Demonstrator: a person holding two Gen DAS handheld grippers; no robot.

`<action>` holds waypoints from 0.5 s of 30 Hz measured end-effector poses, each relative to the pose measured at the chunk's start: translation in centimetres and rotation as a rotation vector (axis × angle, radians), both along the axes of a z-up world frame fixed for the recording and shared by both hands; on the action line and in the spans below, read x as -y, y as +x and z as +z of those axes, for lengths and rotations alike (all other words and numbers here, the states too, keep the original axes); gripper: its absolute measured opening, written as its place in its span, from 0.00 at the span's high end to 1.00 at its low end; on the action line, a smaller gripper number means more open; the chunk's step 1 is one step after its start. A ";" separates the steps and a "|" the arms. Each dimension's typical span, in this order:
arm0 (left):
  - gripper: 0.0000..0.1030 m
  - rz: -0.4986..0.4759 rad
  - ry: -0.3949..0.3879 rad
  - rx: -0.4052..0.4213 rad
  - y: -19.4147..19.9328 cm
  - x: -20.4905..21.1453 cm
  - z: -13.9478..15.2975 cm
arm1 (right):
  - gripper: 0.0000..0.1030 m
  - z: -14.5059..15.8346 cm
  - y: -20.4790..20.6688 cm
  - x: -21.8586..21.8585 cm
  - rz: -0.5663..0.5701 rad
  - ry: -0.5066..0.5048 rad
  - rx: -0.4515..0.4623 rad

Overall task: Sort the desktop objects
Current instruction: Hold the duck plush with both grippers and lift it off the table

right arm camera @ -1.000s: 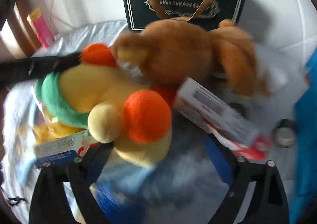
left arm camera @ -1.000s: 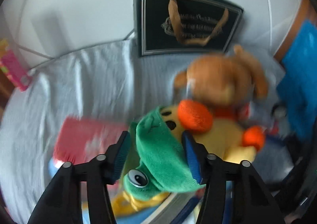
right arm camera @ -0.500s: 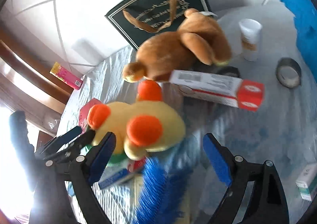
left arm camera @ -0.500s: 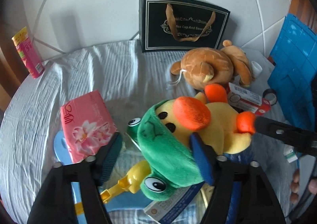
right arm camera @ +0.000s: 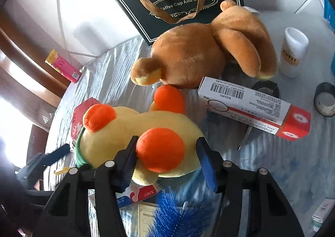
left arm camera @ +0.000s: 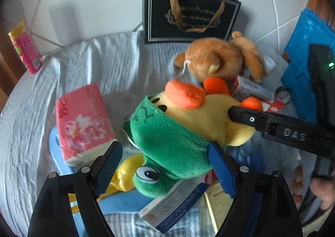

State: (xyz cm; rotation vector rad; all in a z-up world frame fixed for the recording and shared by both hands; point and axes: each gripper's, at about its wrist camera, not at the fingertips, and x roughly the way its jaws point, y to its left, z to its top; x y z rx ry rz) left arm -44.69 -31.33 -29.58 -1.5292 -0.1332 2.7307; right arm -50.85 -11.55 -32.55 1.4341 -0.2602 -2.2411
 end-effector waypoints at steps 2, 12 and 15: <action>0.18 0.004 0.008 -0.007 -0.1 0.0 -0.1 | 0.51 0.2 0.0 0.1 0.009 0.001 -0.009; 0.15 -0.015 0.011 0.019 0.5 -0.5 -0.6 | 0.27 -0.6 -0.6 0.3 -0.005 -0.010 0.002; 0.12 -0.025 -0.008 0.020 0.3 -1.0 -1.0 | 0.27 -0.8 -0.6 0.3 -0.011 -0.010 0.005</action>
